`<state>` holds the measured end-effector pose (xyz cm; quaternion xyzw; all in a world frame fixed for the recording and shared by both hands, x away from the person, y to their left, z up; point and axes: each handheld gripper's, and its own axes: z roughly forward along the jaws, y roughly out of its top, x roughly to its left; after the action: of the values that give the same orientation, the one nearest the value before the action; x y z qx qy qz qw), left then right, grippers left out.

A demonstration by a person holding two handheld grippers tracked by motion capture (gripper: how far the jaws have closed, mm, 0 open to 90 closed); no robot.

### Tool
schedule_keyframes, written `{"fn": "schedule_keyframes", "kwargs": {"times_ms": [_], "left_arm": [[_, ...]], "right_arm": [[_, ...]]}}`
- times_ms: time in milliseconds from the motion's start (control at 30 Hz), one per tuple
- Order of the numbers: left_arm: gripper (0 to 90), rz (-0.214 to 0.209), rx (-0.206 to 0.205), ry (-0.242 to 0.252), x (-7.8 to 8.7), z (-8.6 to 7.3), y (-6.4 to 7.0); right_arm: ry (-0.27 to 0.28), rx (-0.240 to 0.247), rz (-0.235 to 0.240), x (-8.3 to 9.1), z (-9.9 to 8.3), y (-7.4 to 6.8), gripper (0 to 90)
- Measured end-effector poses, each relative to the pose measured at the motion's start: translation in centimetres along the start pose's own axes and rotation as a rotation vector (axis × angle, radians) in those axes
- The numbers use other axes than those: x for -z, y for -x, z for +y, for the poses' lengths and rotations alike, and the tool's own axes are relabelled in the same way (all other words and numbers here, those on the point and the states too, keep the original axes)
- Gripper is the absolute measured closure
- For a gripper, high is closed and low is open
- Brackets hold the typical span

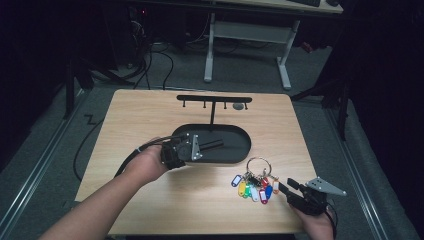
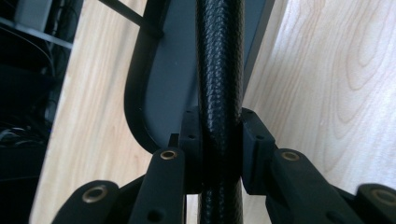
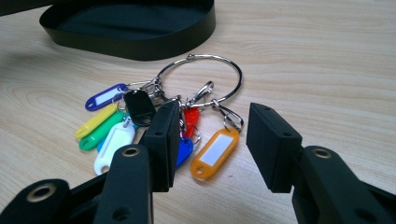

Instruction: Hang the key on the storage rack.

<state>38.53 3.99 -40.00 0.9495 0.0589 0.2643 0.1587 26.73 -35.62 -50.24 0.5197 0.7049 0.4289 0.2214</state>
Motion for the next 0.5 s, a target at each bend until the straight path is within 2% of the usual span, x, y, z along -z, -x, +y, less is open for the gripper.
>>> {"fn": "schedule_keyframes", "kwargs": {"times_ms": [100,167,267,367,500], "left_arm": [[74.1,0.014,-0.014,0.002,-0.1,0.1,0.1],[74.0,0.037,-0.05,0.012,-0.2,0.2,0.3],[74.1,0.059,-0.076,0.018,-0.7,0.6,0.3],[74.0,0.075,-0.099,0.018,-1.0,1.0,0.3],[74.0,0.105,-0.113,0.029,-1.3,1.3,-0.1]], "right_arm": [[-0.007,0.0,0.006,-0.3,0.0,-0.2,54.8],[-0.01,0.007,0.013,-0.4,0.1,-0.3,54.8],[-0.001,0.035,0.013,-0.3,0.3,-0.8,54.8],[-0.001,0.036,0.015,-0.1,0.2,-0.9,54.8],[-0.001,0.039,0.015,0.0,0.1,-0.7,54.8]]}}
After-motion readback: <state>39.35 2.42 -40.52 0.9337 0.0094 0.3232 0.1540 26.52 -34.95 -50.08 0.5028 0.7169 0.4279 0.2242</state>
